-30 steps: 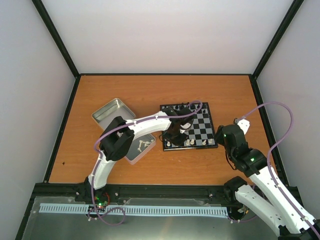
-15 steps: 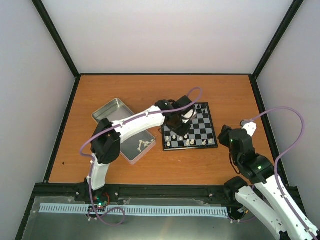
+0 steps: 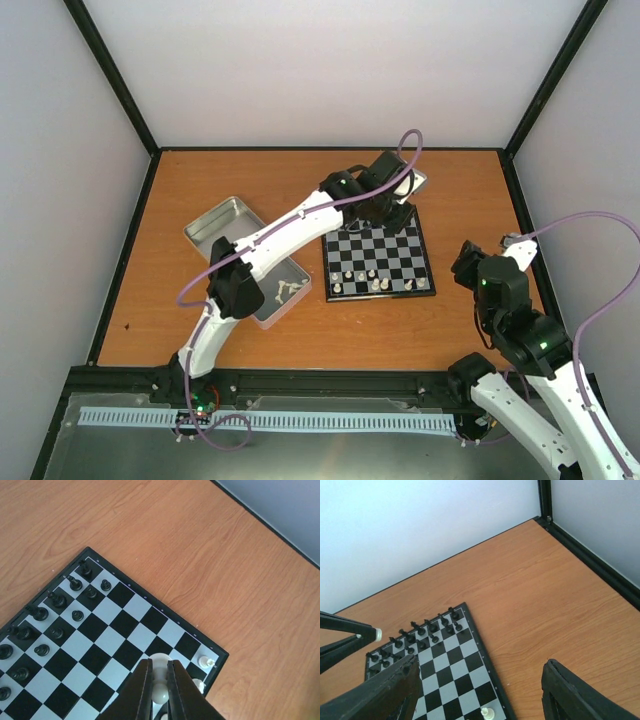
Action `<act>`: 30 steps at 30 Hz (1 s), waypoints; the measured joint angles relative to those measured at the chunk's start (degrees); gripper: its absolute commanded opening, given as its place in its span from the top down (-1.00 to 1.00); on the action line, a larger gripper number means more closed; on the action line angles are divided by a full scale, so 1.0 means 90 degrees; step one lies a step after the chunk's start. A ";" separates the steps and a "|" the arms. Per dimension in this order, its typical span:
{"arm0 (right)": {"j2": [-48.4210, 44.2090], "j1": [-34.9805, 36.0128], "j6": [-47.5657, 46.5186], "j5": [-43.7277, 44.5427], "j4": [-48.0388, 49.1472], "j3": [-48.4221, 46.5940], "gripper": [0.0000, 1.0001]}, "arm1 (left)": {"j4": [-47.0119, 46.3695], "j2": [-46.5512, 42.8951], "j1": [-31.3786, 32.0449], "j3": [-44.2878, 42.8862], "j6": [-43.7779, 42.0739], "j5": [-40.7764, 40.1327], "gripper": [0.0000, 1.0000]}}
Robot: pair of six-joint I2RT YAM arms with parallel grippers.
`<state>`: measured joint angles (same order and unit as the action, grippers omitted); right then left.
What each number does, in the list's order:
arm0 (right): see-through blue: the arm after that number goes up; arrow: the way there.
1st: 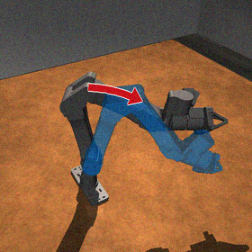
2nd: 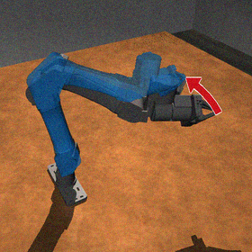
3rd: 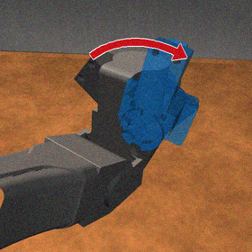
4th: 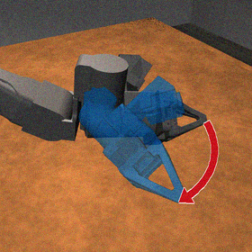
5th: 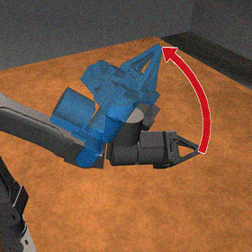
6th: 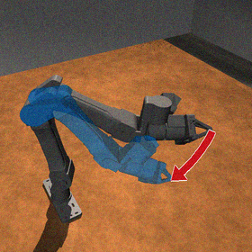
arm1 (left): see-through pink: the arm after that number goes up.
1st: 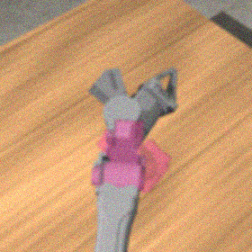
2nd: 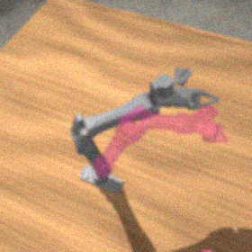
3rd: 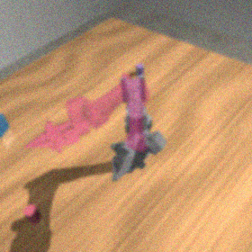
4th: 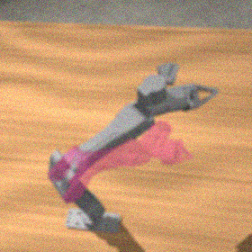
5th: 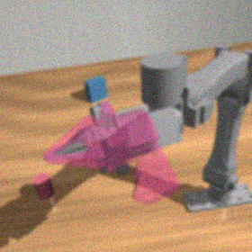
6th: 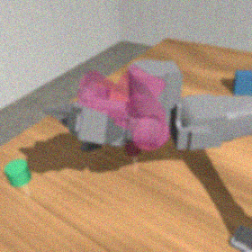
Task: Set up the chess pieces on the board
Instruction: Place the chess piece on the chessboard.
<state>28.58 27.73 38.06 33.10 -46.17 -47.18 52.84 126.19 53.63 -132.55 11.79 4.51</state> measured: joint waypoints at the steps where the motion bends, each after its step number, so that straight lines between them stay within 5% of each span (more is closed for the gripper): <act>1: 0.0000 0.0000 -0.0019 0.0041 -0.0032 -0.0022 -0.33 | -0.0015 0.0078 -0.0017 -0.0034 -0.0015 0.0000 0.85; 30: 0.0114 0.0000 -0.0061 0.0078 -0.0223 0.0063 -0.33 | 0.0090 0.1292 -0.0095 0.0551 -0.0160 0.0437 0.95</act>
<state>29.61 27.73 37.52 33.80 -48.18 -46.61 53.65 137.82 52.77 -127.59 10.35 8.45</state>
